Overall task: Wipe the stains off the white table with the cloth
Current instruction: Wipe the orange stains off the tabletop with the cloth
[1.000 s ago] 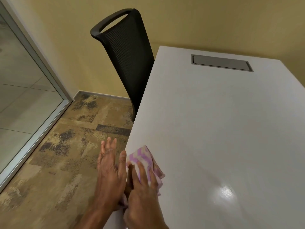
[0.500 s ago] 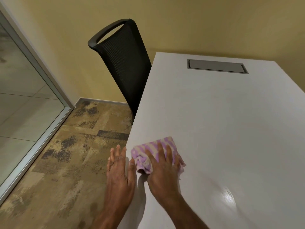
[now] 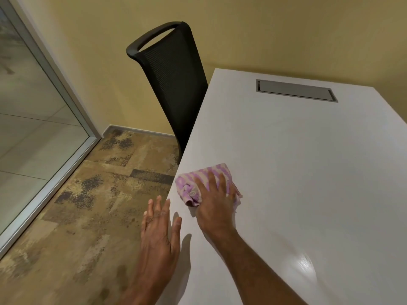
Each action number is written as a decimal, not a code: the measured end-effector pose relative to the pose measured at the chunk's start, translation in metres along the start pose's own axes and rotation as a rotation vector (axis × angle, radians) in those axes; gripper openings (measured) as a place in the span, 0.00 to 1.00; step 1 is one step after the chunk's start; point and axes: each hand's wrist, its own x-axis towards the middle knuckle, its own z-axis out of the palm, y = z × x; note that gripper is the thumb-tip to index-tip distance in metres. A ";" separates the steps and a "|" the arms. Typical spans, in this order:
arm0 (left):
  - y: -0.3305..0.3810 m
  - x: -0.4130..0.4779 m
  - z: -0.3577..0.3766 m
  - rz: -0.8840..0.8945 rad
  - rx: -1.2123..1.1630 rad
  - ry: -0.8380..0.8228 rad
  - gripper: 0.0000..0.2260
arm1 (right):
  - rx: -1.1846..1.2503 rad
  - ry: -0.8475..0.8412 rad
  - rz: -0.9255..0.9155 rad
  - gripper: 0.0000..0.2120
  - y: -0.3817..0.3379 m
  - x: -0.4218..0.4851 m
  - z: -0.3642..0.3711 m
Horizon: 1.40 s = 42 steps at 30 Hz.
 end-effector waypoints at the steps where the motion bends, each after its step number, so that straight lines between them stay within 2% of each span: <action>1: 0.003 0.000 0.002 0.001 0.009 -0.009 0.29 | -0.009 -0.027 0.020 0.37 0.006 -0.003 -0.003; 3: 0.006 0.002 0.006 0.008 0.043 -0.012 0.30 | -0.033 -0.042 0.052 0.37 0.021 -0.011 -0.006; 6: 0.007 0.003 0.011 0.006 0.092 -0.028 0.32 | -0.062 0.046 0.090 0.42 0.046 -0.029 -0.007; 12: 0.008 -0.001 0.019 -0.022 0.117 -0.075 0.34 | -0.081 0.165 0.135 0.42 0.076 -0.070 -0.014; 14: 0.009 -0.004 0.021 -0.034 0.125 -0.080 0.34 | -0.074 0.171 0.158 0.42 0.084 -0.088 -0.014; 17: 0.010 -0.009 0.023 -0.027 0.139 -0.082 0.34 | -0.067 0.147 0.160 0.34 0.100 -0.116 -0.013; 20: 0.014 -0.011 0.024 -0.032 0.140 -0.089 0.34 | -0.057 0.099 0.175 0.35 0.116 -0.142 -0.013; 24: 0.021 -0.016 0.024 -0.029 0.136 -0.099 0.34 | -0.043 0.144 0.216 0.33 0.133 -0.174 -0.016; 27: 0.028 -0.027 0.027 -0.022 0.132 -0.119 0.33 | -0.064 0.164 0.251 0.36 0.145 -0.197 -0.017; 37: 0.041 -0.075 0.029 0.031 0.120 -0.165 0.33 | -0.132 0.331 0.380 0.36 0.161 -0.292 -0.026; 42: 0.040 -0.094 0.020 0.046 0.113 -0.163 0.32 | -0.134 0.339 0.372 0.39 0.152 -0.338 -0.028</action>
